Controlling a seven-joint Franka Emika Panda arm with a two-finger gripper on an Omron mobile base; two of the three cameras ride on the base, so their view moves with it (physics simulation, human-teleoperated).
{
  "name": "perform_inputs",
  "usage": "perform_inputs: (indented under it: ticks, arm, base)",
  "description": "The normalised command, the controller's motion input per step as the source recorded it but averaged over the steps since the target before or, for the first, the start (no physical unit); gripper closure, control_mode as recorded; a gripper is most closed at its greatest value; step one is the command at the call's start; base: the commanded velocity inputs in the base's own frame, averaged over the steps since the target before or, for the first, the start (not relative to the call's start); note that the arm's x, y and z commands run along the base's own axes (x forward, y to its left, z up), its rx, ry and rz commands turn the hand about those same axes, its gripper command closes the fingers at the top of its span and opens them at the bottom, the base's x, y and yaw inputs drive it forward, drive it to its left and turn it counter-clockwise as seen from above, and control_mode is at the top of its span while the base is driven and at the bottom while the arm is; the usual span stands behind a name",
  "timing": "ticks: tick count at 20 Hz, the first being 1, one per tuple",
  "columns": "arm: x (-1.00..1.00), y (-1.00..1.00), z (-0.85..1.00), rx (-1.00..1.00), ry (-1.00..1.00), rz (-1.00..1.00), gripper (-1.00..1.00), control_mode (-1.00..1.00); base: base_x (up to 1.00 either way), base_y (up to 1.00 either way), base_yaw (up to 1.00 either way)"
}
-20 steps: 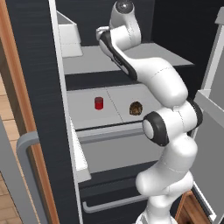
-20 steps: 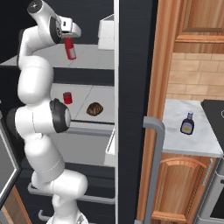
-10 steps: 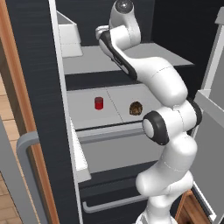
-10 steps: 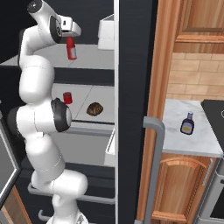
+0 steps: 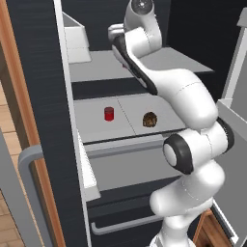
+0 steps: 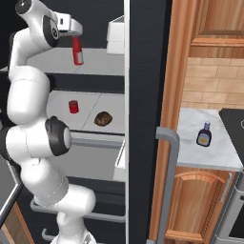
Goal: Place the ketchup and condiment bottle from the counter to the top shelf of the fridge. If the existing items in the fridge are on the top shelf, move them to other shelves.
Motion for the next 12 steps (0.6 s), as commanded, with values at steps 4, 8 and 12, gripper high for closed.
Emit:
perform_inputs:
  ticks: [4,8,12]
  arm:
    - [-1.00,-0.14,0.00,0.00,-0.45,0.00,-1.00,-1.00]
    - [-1.00,-0.21,0.00,0.03,-0.54,0.02,-1.00,-1.00]
    - [-1.00,-0.12,0.35,0.01,-0.21,0.00,-1.00,-1.00]
  base:
    - [0.00,0.00,0.00]
    - [0.00,0.00,0.00]
    - [0.00,0.00,0.00]
